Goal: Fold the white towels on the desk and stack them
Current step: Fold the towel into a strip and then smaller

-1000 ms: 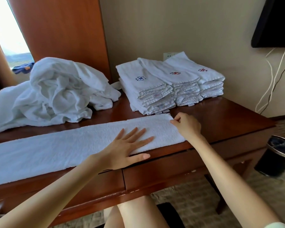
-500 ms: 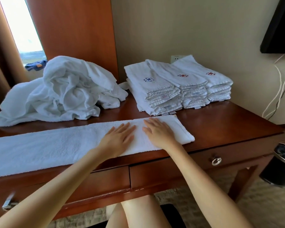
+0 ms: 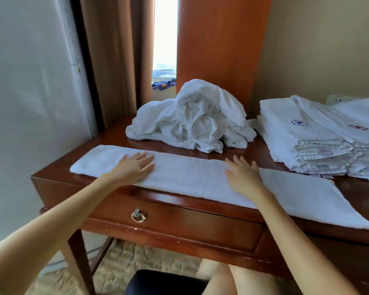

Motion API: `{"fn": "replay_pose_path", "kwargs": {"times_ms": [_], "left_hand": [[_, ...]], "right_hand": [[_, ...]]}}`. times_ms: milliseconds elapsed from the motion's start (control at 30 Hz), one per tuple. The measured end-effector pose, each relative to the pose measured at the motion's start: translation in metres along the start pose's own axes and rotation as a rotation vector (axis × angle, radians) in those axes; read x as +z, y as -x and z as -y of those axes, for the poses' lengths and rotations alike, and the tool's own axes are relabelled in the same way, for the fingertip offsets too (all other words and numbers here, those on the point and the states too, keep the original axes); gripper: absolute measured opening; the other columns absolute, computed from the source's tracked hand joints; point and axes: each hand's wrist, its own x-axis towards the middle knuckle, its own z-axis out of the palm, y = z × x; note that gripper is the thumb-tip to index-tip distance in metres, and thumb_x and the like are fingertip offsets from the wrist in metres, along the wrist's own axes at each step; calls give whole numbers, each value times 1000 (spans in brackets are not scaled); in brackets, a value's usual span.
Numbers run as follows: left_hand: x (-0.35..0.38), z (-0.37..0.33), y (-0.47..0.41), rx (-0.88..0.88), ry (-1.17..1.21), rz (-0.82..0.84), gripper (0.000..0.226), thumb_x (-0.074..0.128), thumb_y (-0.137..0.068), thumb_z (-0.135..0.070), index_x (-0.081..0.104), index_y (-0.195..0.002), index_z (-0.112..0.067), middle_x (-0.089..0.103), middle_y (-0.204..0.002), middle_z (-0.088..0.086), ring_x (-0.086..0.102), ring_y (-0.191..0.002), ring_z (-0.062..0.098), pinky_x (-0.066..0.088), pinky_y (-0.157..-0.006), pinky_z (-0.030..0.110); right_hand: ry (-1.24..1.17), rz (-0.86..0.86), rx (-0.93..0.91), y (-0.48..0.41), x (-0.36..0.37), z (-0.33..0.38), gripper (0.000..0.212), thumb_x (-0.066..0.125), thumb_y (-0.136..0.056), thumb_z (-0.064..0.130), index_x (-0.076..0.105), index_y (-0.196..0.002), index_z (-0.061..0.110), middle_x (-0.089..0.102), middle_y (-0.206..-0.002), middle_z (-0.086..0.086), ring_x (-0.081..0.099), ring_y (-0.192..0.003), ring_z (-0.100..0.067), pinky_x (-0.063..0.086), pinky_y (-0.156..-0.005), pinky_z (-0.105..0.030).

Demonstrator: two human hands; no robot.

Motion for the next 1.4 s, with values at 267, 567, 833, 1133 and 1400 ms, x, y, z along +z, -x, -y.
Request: {"fn": "replay_pose_path", "kwargs": {"times_ms": [267, 567, 833, 1133, 1400], "left_hand": [[-7, 88, 27, -286, 71, -46, 54, 24, -102, -47, 21, -153, -27, 14, -161, 0, 12, -148, 22, 8, -118, 50], [-28, 119, 44, -691, 178, -190, 54, 53, -88, -53, 56, -119, -8, 61, -107, 8, 57, -102, 28, 43, -80, 35], [-56, 52, 41, -319, 922, -587, 18, 72, -84, -20, 62, -98, -17, 67, -92, 1, 65, -87, 20, 54, -72, 31], [-30, -133, 45, 317, 455, -619, 36, 60, -86, -5, 65, -118, -21, 58, -124, -5, 63, -93, 22, 47, -71, 31], [12, -251, 56, 724, 147, -553, 85, 70, -84, -25, 19, -152, -33, 31, -156, -2, 26, -145, 16, 20, -119, 43]], "right_hand": [[-167, 169, -439, -19, 27, 218, 72, 27, -97, 61, 14, -155, 20, 3, -163, -4, -1, -150, -18, -3, -119, -45], [-171, 58, -470, -22, 49, 276, 74, 25, -98, 60, 10, -155, 15, 3, -163, -7, -2, -150, -23, -4, -118, -48], [-1654, 493, -29, -37, -5, 251, 68, 38, -94, 64, 51, -136, 11, 58, -133, -5, 57, -122, -25, 45, -102, -38], [-1618, 359, 243, -32, -59, 106, 19, 55, -98, 26, 58, -91, 8, 56, -82, -9, 58, -75, -19, 50, -64, -28], [-1403, 11, 397, 51, -82, -94, 11, 62, -93, 11, 63, -103, 7, 71, -76, -4, 67, -58, -12, 49, -47, -16]]}}
